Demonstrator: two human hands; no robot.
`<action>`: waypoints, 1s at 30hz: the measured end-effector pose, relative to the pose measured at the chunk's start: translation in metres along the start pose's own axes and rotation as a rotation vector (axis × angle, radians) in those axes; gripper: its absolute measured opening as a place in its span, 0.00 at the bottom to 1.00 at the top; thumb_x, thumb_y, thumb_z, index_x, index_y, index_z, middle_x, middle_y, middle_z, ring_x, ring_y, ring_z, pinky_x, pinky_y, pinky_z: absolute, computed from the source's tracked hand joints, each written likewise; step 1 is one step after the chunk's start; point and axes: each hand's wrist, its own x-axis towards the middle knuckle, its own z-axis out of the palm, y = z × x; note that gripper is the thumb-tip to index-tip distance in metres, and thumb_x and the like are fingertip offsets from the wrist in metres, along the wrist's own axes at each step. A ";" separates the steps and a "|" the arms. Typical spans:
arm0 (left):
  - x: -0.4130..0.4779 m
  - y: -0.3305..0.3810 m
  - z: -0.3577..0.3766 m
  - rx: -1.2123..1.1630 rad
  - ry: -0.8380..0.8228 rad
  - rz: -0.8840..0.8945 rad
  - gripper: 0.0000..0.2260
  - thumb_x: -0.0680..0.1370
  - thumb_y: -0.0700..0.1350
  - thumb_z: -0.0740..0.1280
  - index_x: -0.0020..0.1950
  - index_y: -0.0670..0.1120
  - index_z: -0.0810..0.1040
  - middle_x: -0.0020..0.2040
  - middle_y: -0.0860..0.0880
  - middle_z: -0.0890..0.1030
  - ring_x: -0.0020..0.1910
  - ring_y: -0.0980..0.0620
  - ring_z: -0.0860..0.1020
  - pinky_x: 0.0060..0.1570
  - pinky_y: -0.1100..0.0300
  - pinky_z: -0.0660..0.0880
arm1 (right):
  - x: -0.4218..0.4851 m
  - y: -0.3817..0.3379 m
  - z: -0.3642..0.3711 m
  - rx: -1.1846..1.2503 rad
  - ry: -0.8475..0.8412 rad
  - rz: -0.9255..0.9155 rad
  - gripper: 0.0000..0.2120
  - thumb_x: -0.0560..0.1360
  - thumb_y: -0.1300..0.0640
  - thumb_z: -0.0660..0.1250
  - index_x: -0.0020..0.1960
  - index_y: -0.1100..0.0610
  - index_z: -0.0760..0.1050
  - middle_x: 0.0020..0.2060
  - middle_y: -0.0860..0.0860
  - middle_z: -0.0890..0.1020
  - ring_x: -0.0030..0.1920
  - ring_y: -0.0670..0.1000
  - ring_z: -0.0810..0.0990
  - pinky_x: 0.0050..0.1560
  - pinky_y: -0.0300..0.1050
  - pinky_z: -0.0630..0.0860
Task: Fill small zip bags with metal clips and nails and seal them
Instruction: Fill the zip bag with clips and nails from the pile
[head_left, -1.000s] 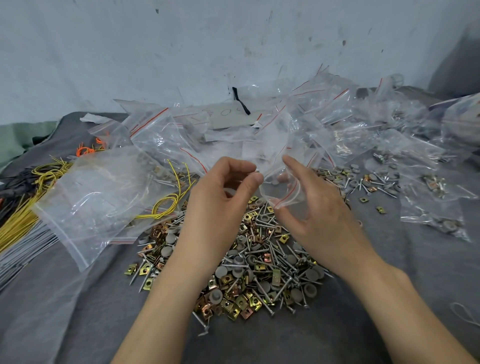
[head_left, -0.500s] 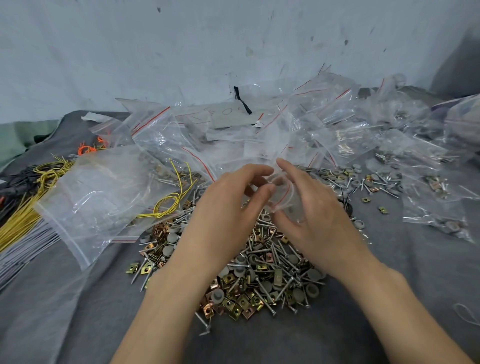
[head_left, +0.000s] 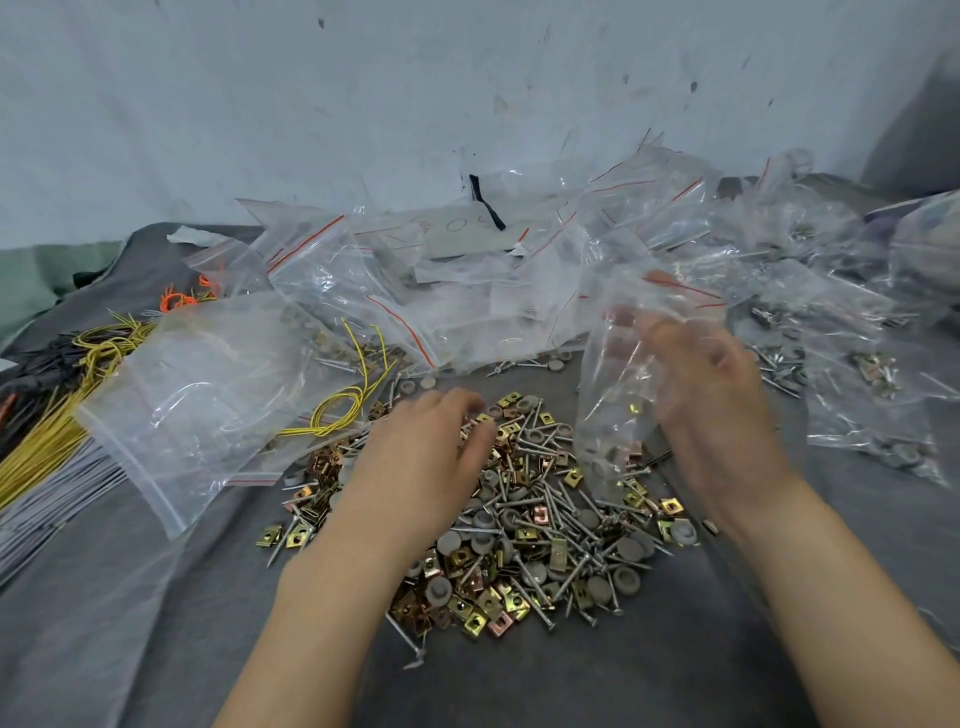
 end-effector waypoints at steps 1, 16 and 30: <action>-0.001 -0.001 0.002 0.061 -0.065 -0.021 0.20 0.82 0.60 0.56 0.70 0.53 0.71 0.65 0.52 0.76 0.65 0.50 0.72 0.65 0.49 0.69 | 0.001 -0.002 0.000 0.092 -0.012 0.036 0.08 0.77 0.49 0.69 0.52 0.51 0.82 0.55 0.49 0.85 0.56 0.52 0.83 0.51 0.52 0.80; -0.015 0.007 0.008 0.225 -0.293 0.053 0.34 0.70 0.75 0.58 0.74 0.66 0.58 0.72 0.55 0.65 0.73 0.51 0.59 0.72 0.49 0.55 | 0.002 -0.012 -0.003 0.406 0.038 0.195 0.17 0.77 0.47 0.66 0.63 0.52 0.73 0.61 0.51 0.83 0.58 0.52 0.83 0.56 0.49 0.80; -0.004 -0.006 -0.006 0.096 -0.217 0.116 0.16 0.78 0.60 0.65 0.65 0.61 0.71 0.59 0.58 0.75 0.60 0.55 0.68 0.60 0.55 0.69 | -0.002 -0.018 -0.016 0.295 0.156 0.154 0.15 0.80 0.48 0.64 0.64 0.51 0.75 0.58 0.50 0.84 0.59 0.53 0.83 0.51 0.49 0.81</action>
